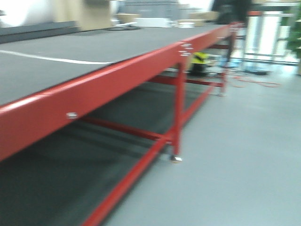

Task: Place valve from conveyor to right shelf box
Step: 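Turn the base away from the conveyor holding both valves, then drive the base toward the steel shelf of blue bins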

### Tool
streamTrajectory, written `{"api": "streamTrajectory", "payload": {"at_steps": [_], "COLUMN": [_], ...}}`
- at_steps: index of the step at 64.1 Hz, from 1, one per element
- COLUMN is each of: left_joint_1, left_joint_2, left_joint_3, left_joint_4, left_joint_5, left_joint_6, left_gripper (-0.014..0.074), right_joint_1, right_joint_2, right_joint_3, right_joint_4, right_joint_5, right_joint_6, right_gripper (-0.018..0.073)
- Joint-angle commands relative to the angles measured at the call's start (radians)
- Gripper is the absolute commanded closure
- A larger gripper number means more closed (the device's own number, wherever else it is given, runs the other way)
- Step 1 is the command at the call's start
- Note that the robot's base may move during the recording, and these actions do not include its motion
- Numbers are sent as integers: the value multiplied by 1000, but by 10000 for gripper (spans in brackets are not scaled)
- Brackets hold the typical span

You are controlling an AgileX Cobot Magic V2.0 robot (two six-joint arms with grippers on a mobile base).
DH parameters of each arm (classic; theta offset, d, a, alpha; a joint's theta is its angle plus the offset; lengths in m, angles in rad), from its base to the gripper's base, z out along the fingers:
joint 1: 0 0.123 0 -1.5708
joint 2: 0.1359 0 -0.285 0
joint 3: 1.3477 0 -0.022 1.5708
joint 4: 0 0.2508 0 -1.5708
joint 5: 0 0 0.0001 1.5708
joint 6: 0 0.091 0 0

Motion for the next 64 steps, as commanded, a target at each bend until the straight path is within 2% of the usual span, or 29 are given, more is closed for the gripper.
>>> {"api": "streamTrajectory", "payload": {"at_steps": [1, 64], "left_joint_1": [-4, -4], "left_joint_2": [-11, -11], "left_joint_3": [-9, -9], "left_joint_4": [-9, -7], "left_joint_5": [-55, -55], "left_joint_6": [-7, -7], "left_gripper": [707, 707], "right_joint_1": [-3, -3], "right_joint_2": [-10, -10], "right_joint_3": [-15, -15], "right_joint_4": [-4, -4], "right_joint_5": [-77, -77], "right_joint_6": [-1, -1], "right_gripper": [713, 713]}}
